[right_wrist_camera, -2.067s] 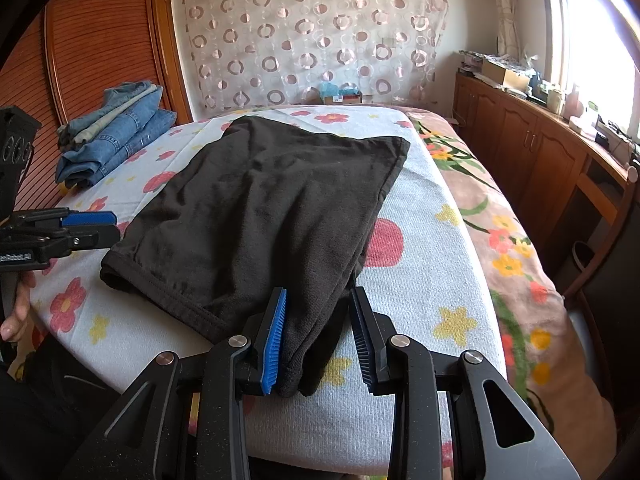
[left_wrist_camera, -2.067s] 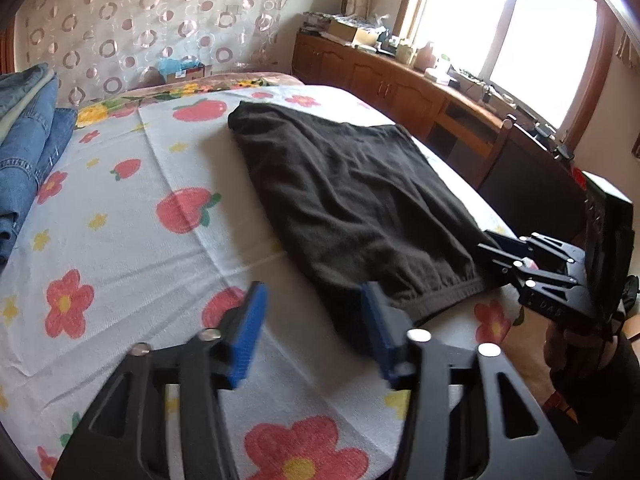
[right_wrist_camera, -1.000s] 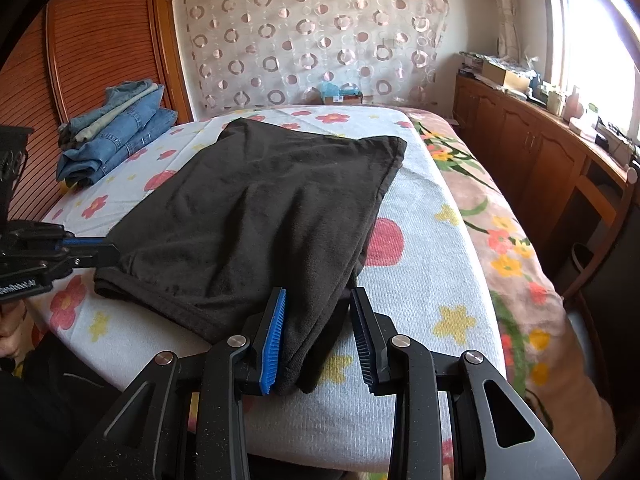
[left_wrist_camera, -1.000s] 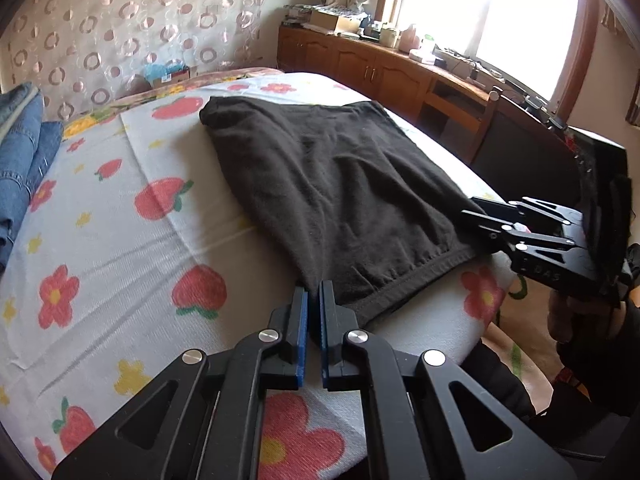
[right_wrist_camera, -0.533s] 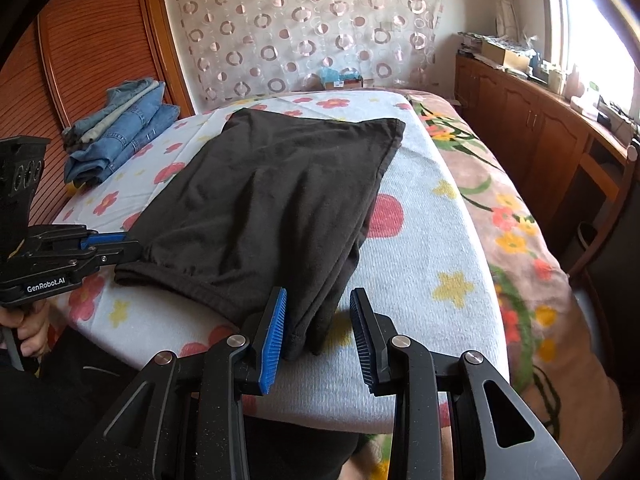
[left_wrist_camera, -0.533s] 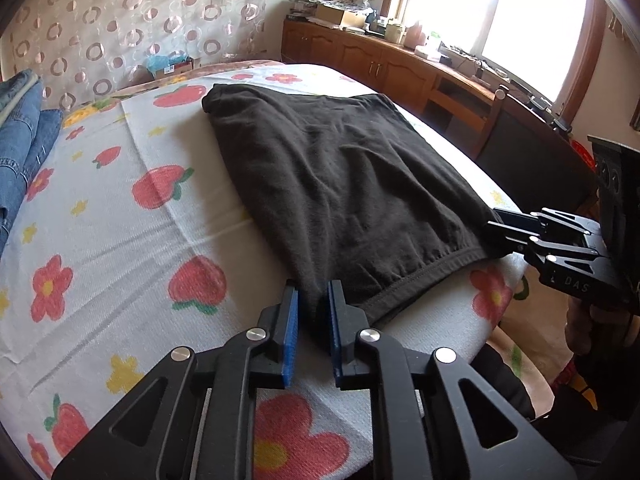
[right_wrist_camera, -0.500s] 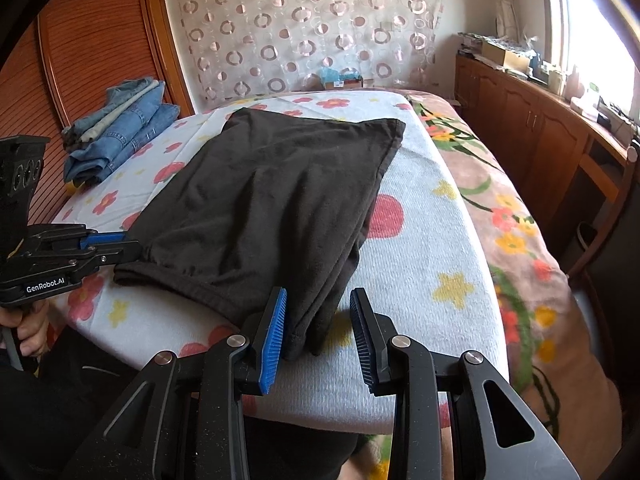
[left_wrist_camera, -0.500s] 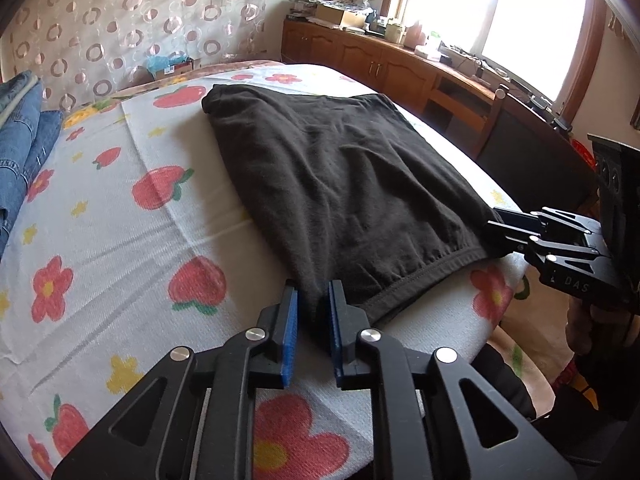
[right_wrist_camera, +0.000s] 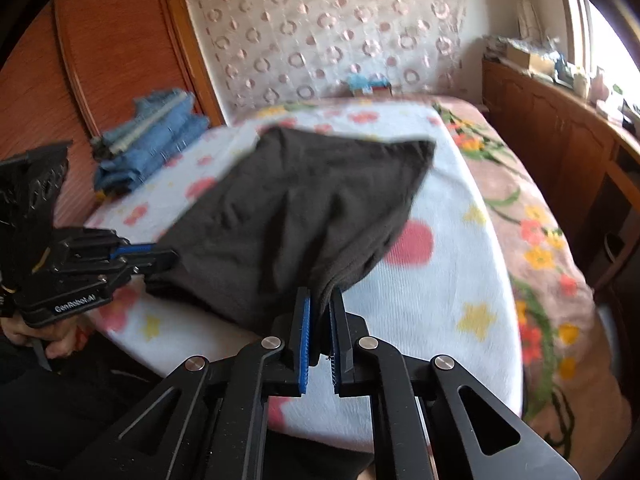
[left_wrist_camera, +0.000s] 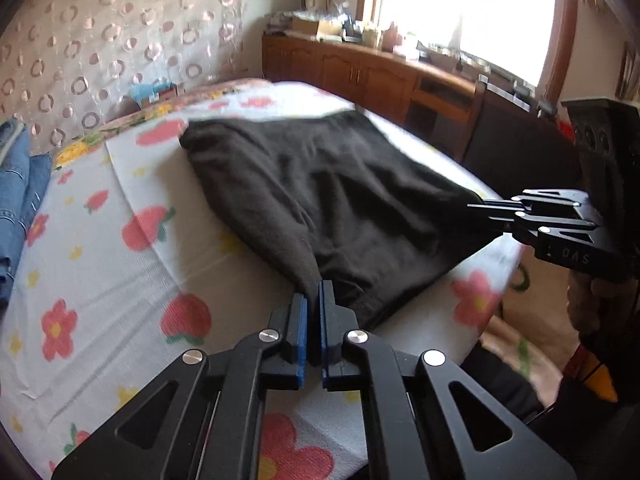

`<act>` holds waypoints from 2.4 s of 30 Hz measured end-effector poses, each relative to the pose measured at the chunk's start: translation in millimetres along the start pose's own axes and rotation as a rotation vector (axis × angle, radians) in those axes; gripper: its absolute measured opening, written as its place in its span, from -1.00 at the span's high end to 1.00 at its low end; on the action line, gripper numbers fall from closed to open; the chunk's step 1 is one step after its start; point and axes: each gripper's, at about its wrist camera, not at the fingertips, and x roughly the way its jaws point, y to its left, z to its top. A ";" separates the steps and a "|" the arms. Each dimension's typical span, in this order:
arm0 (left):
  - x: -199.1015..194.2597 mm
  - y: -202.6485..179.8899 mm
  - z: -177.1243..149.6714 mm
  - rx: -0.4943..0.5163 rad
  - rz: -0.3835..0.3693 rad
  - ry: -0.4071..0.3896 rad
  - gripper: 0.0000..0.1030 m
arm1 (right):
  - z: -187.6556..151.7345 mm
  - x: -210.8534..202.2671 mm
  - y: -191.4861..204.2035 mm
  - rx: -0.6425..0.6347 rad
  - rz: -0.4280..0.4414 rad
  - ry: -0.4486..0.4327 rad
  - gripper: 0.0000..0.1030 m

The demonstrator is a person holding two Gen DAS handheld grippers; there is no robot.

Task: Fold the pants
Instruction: 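Lift the black shorts with both grippers and fold them over, then lower the folded shorts onto the bed and open both grippers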

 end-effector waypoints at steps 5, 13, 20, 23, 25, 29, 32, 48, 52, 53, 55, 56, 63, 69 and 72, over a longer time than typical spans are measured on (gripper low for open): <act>-41.8 13.4 25.3 -0.043 -0.011 -0.100 0.89 | 34.6 -32.6 12.1 -0.052 0.020 -0.104 0.85; -117.2 22.4 68.7 -0.022 0.046 -0.265 0.89 | 86.6 -81.3 42.9 -0.140 0.100 -0.244 0.85; -142.6 60.0 128.9 -0.028 0.118 -0.356 0.89 | 164.4 -63.8 64.5 -0.257 0.092 -0.245 0.85; -138.5 82.1 149.4 -0.044 0.172 -0.372 0.89 | 189.9 -41.8 62.8 -0.260 0.083 -0.256 0.85; -141.0 97.0 159.6 -0.081 0.176 -0.394 0.89 | 206.0 -27.9 64.0 -0.253 0.085 -0.274 0.85; -155.4 109.0 163.2 -0.092 0.216 -0.449 0.89 | 214.9 -3.2 72.1 -0.245 0.108 -0.300 0.85; -148.2 111.6 143.0 -0.094 0.229 -0.421 0.89 | 199.8 11.5 66.2 -0.239 0.124 -0.282 0.85; -87.8 83.9 -11.1 -0.206 0.151 -0.172 0.89 | 84.6 66.1 61.2 -0.220 0.174 -0.006 0.85; -87.8 74.3 -23.0 -0.211 0.141 -0.155 0.89 | 84.8 62.5 56.4 -0.195 0.183 0.001 0.85; -87.3 72.6 -26.0 -0.209 0.136 -0.150 0.89 | 82.4 60.5 53.7 -0.188 0.184 0.001 0.85; -86.6 70.9 -31.4 -0.206 0.138 -0.144 0.89 | 71.7 54.4 50.7 -0.174 0.186 0.006 0.85; -86.7 67.9 -34.1 -0.207 0.140 -0.145 0.89 | 68.3 51.5 50.2 -0.169 0.184 0.008 0.85; -94.7 63.6 -45.0 -0.216 0.136 -0.149 0.89 | 55.2 41.6 52.2 -0.155 0.188 0.020 0.85; -105.3 60.4 -49.5 -0.218 0.132 -0.158 0.89 | 46.3 33.3 53.1 -0.136 0.205 0.023 0.85; -111.5 59.0 -49.2 -0.217 0.136 -0.173 0.89 | 46.7 30.4 54.1 -0.137 0.208 0.013 0.85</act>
